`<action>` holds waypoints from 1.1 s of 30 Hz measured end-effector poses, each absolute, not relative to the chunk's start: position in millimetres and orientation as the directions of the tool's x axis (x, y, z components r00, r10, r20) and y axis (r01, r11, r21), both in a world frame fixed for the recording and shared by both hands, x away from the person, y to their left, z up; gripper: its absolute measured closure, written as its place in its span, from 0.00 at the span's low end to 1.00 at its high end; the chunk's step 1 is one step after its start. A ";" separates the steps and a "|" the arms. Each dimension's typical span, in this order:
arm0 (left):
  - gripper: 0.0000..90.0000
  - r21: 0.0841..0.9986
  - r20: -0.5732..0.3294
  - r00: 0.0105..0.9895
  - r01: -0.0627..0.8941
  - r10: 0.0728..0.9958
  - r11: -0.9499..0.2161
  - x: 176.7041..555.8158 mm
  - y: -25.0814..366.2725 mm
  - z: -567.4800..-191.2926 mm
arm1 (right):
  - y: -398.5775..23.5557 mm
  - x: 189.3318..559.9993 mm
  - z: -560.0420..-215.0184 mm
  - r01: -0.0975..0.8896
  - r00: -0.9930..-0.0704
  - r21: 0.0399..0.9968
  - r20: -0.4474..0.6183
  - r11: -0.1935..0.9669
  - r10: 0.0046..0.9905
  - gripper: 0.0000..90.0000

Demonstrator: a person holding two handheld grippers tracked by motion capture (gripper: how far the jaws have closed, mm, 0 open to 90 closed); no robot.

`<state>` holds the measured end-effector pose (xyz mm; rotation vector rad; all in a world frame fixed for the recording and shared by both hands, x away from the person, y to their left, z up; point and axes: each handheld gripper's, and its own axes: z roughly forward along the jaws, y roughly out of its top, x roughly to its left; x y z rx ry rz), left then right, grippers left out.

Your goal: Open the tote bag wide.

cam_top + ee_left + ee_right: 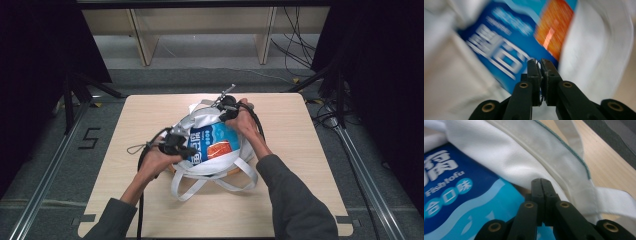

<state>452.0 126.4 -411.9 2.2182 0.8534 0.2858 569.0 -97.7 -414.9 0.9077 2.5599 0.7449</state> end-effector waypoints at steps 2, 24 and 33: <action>0.95 0.711 -0.048 0.717 0.514 0.696 -0.480 469.4 130.8 -406.6 | -108.2 564.5 -409.9 0.483 -0.748 0.591 -0.106 0.646 0.656 1.00; 0.99 0.718 -0.149 0.473 0.656 0.869 -0.233 529.7 177.9 -457.8 | -184.2 577.1 -472.2 0.626 -0.642 0.653 0.123 0.426 0.756 1.00; 0.92 0.734 -0.063 0.603 0.568 0.796 -0.373 485.5 159.0 -422.8 | -179.8 543.6 -427.1 0.543 -0.700 0.668 0.025 0.509 0.714 1.00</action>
